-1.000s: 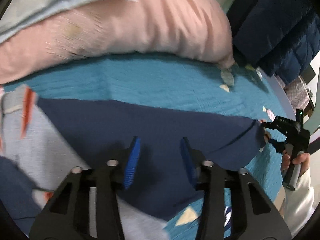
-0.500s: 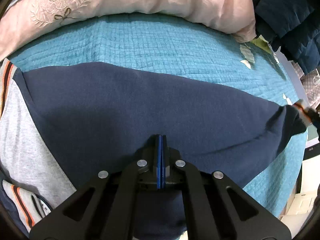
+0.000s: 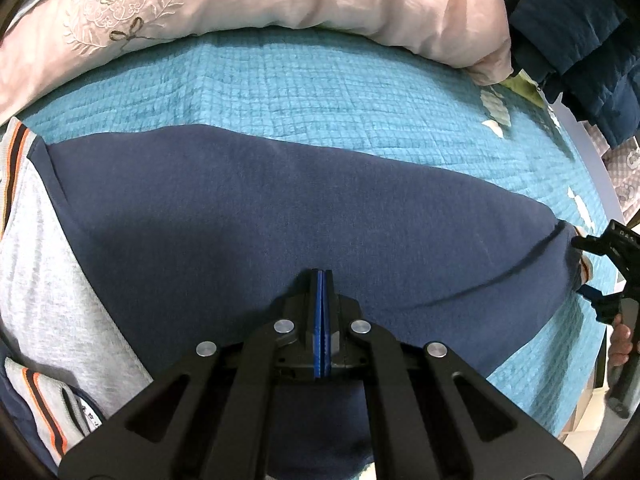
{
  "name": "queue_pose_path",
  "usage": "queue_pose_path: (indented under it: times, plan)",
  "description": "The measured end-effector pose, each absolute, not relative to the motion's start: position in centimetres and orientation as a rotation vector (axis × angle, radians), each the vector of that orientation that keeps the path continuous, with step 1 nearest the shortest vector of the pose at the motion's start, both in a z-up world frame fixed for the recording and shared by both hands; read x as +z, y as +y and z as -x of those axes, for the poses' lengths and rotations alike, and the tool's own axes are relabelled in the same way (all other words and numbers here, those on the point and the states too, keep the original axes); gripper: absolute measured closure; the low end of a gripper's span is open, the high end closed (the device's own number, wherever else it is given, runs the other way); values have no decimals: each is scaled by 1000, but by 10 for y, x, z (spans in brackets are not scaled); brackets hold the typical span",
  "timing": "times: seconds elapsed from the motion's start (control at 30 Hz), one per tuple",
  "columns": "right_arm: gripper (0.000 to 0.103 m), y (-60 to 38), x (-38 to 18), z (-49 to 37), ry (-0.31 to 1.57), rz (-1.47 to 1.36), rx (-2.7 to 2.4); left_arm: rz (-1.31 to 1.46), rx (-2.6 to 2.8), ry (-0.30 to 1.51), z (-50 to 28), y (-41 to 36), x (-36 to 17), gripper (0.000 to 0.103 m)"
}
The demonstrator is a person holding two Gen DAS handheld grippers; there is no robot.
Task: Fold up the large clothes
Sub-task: 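Grasp the other navy sleeve cuff with the right gripper, then carry the sleeve with the right gripper across the jacket front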
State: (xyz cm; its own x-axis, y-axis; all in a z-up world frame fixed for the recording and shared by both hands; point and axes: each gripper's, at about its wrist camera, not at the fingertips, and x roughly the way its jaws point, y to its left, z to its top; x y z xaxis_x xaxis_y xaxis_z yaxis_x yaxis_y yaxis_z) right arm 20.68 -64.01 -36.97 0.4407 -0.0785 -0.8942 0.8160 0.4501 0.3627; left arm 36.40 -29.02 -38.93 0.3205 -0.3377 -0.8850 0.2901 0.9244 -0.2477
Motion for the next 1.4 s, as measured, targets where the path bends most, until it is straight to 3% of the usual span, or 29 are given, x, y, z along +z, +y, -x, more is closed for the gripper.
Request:
queue_pose_path:
  times: [0.03, 0.13, 0.5, 0.7, 0.97, 1.03, 1.4]
  plan:
    - [80, -638, -367, -208, 900, -933, -625, 40, -414, 1170, -363, -291, -389, 103]
    - [89, -629, -355, -206, 841, -907, -618, 42, -414, 1170, -363, -290, -389, 103]
    - [90, -531, -237, -202, 638, -817, -316, 31, -397, 1189, -366, -293, -385, 103]
    - [90, -451, -192, -218, 638, -724, -196, 45, -406, 1117, -358, -273, -347, 103]
    - [90, -359, -180, -239, 695, -629, -162, 38, -344, 1027, -346, -199, -289, 103]
    - [94, -335, -181, -246, 714, -609, -140, 21, -310, 1017, -344, -173, -279, 102]
    - [94, -239, -210, -268, 826, -522, -104, 45, -158, 985, -324, -35, -248, 102]
